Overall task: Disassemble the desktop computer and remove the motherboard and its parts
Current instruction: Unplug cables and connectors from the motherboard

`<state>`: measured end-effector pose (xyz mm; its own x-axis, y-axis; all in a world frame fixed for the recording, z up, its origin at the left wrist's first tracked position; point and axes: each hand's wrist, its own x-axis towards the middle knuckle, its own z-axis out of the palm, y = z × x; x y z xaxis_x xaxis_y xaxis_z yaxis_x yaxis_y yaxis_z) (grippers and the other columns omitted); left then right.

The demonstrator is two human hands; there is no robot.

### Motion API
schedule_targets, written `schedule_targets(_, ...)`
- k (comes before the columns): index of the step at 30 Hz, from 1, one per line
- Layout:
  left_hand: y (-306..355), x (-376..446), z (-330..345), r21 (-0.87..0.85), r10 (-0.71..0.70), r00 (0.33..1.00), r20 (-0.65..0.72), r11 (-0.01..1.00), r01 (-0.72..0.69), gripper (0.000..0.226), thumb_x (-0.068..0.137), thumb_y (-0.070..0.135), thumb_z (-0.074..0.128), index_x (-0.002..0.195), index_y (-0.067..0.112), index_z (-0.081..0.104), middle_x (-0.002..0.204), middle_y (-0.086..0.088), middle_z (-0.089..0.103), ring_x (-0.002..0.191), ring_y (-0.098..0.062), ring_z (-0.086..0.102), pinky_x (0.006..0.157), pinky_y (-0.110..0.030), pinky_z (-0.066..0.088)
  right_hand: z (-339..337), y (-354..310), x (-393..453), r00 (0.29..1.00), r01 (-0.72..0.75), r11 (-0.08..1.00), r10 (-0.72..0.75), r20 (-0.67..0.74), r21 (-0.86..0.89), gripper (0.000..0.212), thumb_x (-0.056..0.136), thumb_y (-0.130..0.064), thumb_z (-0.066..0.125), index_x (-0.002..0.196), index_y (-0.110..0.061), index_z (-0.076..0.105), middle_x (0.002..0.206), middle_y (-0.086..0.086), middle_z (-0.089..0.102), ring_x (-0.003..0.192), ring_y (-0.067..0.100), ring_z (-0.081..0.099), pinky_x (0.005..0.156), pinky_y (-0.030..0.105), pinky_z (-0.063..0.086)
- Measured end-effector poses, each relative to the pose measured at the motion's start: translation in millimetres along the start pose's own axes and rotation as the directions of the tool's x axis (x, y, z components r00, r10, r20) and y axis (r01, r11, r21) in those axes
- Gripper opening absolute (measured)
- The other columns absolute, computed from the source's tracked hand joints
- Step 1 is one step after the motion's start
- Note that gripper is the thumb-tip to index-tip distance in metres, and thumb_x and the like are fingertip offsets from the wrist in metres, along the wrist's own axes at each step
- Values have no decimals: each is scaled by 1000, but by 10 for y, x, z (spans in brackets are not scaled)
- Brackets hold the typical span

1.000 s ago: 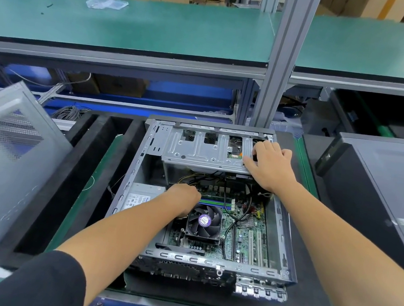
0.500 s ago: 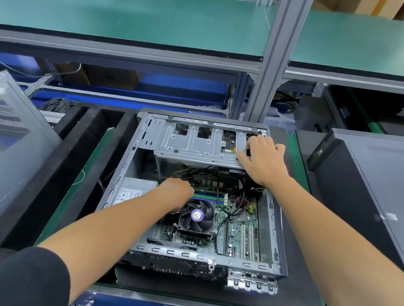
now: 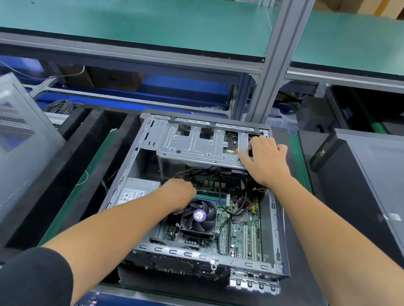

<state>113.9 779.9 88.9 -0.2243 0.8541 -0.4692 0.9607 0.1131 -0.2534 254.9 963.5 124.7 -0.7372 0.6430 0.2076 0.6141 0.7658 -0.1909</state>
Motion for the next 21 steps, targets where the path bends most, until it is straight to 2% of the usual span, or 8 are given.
schedule_targets(5,-2,-10,-21,9,-6,1000,6,1000,6,27,84,-4,56,108,7,58,111,-10,59,101,-30,60,73,-36,47,1,10,-3,1000,-1,1000,1,13,-3,28,96,-44,40,92,-17,46,95,0,47,92,22,40,83,39,26)
schedule_targets(12,30,-27,-97,140,-32,999,21,990,29,29,89,0,53,115,11,60,115,-5,61,104,-27,61,71,-33,43,1,14,9,1000,-9,1000,9,12,16,27,96,-43,41,91,-17,46,95,0,46,93,22,40,85,41,27)
schedule_targets(14,4,-38,-138,179,-47,999,-6,983,47,30,91,4,53,117,13,61,117,-3,61,107,-25,61,72,-32,42,-2,11,9,1000,-14,1000,13,15,13,27,96,-43,41,91,-17,46,95,-1,45,93,21,39,86,41,28)
schedule_targets(21,-50,-87,-346,159,-58,992,-111,984,75,27,87,1,55,110,13,62,107,-2,65,97,-25,64,65,-31,39,-9,-4,-1,1000,-12,1000,12,6,5,26,96,-43,41,90,-18,46,94,-1,45,91,20,38,85,41,27)
